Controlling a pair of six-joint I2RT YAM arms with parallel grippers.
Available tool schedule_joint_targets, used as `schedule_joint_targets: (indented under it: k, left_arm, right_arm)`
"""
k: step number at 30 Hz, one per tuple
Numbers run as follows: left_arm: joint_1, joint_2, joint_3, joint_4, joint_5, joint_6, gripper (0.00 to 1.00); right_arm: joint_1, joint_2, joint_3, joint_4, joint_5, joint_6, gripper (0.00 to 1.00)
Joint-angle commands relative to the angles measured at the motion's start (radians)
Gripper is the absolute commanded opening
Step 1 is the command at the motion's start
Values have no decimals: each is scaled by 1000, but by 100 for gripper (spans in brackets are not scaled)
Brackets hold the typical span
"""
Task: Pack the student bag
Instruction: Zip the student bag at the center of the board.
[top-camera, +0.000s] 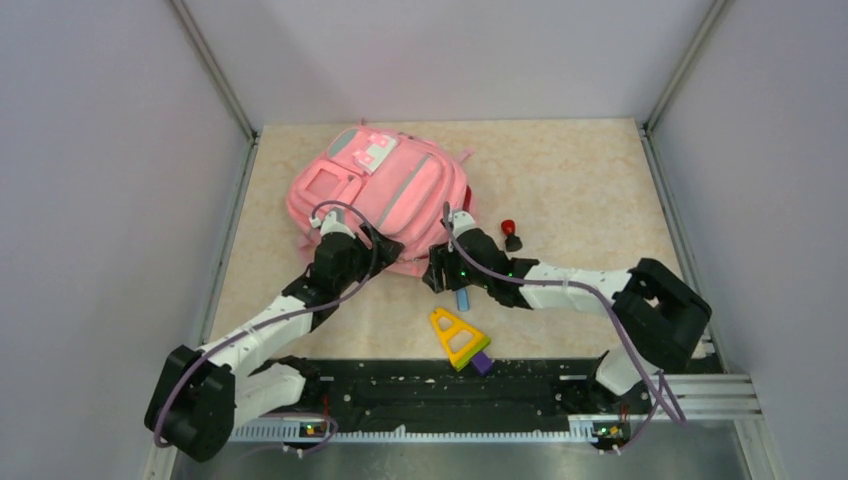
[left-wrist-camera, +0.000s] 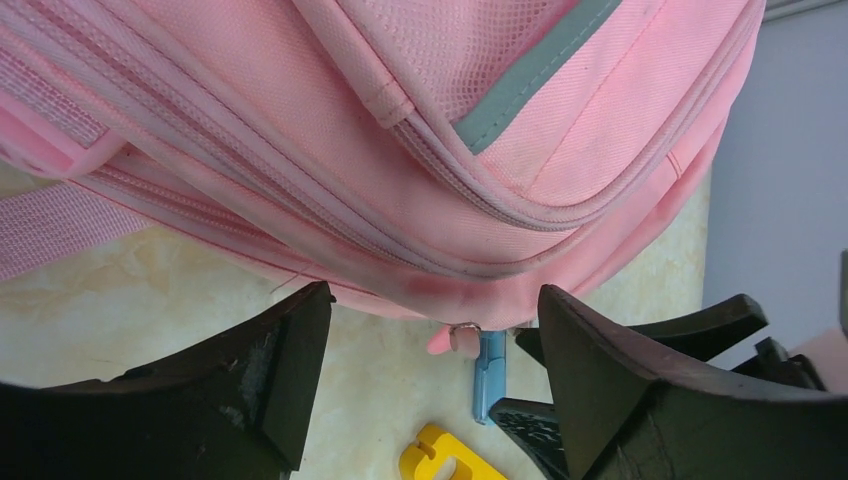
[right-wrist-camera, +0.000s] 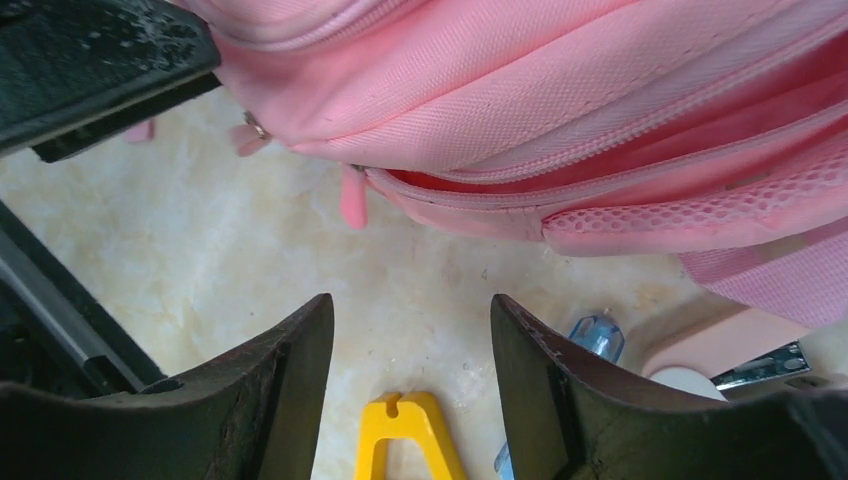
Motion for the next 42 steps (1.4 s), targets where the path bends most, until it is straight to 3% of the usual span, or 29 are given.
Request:
schedule_joint_targets:
  k: [1, 11, 18, 21, 26, 31, 33, 34, 37, 42]
  left_arm:
    - [12, 30, -25, 116, -3, -28, 78]
    - [22, 123, -14, 160, -2, -28, 66]
    - [23, 118, -13, 149, -36, -15, 50]
    - [22, 110, -13, 140, -49, -6, 40]
    - [22, 96, -14, 122, -71, 10, 27]
    - [23, 87, -9, 102, -99, 31, 16]
    - [26, 80, -2, 77, -122, 47, 6]
    - [28, 76, 2, 62, -135, 56, 0]
    - [47, 55, 11, 27, -165, 89, 0]
    - [106, 7, 19, -24, -188, 136, 0]
  right_arm:
    - [34, 76, 82, 61, 60, 16, 57]
    - [61, 188, 190, 84, 82, -8, 59]
    - [77, 267, 248, 46, 166, -3, 58]
    - [83, 282, 260, 44, 210, -16, 51]
    - [89, 299, 283, 33, 264, -38, 25]
    - [89, 289, 287, 20, 264, -35, 6]
    - [90, 273, 284, 7, 255, -27, 1]
    - [90, 259, 277, 0, 251, -23, 0]
    - [88, 211, 258, -28, 227, -13, 0]
    - [50, 140, 238, -113, 48, 21, 0]
